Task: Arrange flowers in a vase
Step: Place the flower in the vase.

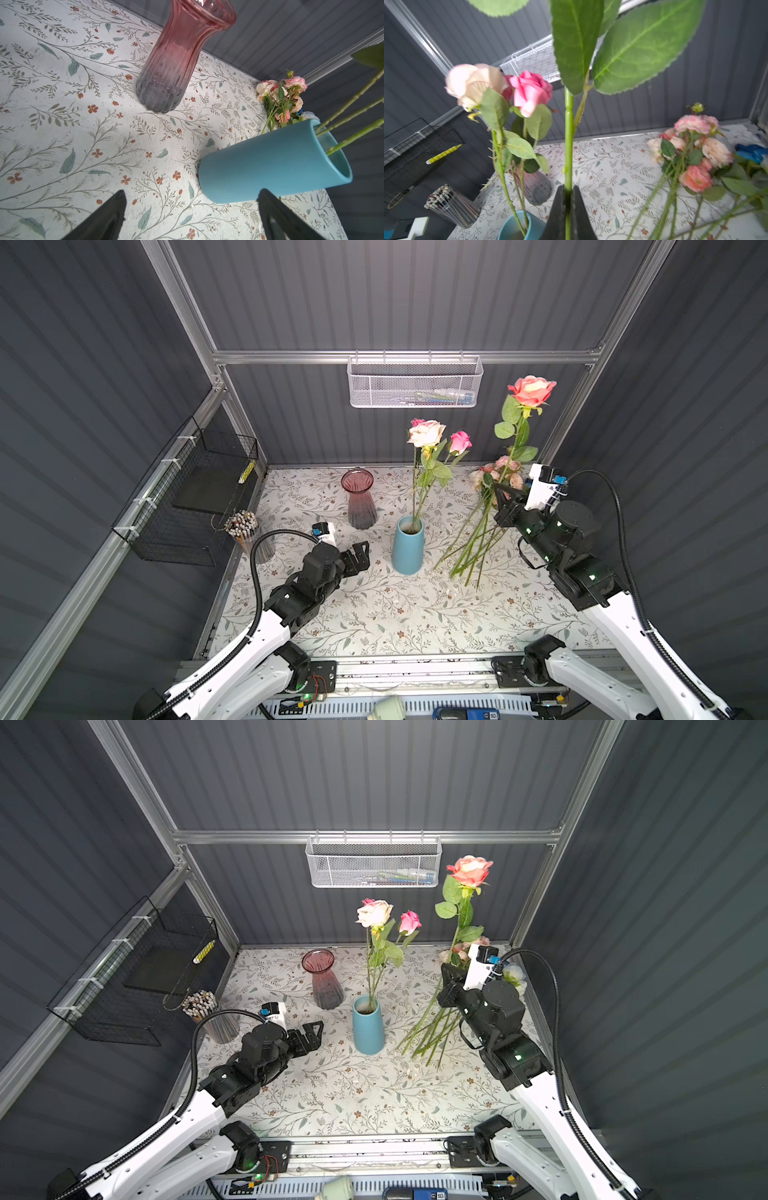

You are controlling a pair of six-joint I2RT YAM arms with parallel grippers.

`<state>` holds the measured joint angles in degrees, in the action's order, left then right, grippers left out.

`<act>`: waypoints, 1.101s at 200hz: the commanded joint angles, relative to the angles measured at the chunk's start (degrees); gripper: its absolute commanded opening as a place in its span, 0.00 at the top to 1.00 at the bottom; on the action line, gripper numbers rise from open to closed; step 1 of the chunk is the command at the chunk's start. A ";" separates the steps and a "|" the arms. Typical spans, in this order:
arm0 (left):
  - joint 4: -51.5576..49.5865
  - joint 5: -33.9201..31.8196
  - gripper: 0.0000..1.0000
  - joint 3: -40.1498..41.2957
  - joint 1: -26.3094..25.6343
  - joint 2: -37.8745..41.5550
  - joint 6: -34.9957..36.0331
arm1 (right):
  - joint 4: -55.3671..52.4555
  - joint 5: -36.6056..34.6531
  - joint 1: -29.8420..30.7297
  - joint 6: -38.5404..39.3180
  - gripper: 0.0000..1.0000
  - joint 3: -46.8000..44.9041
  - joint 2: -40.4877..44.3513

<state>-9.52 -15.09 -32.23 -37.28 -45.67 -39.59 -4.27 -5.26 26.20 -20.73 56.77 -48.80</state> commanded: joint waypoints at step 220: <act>-4.29 -1.69 0.01 -1.63 0.32 3.90 1.82 | 23.32 -0.37 16.23 20.49 0.93 17.74 -30.09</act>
<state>-14.15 -16.12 -32.95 -37.28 -41.63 -38.98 14.66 -7.20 41.63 -0.99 77.71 -80.01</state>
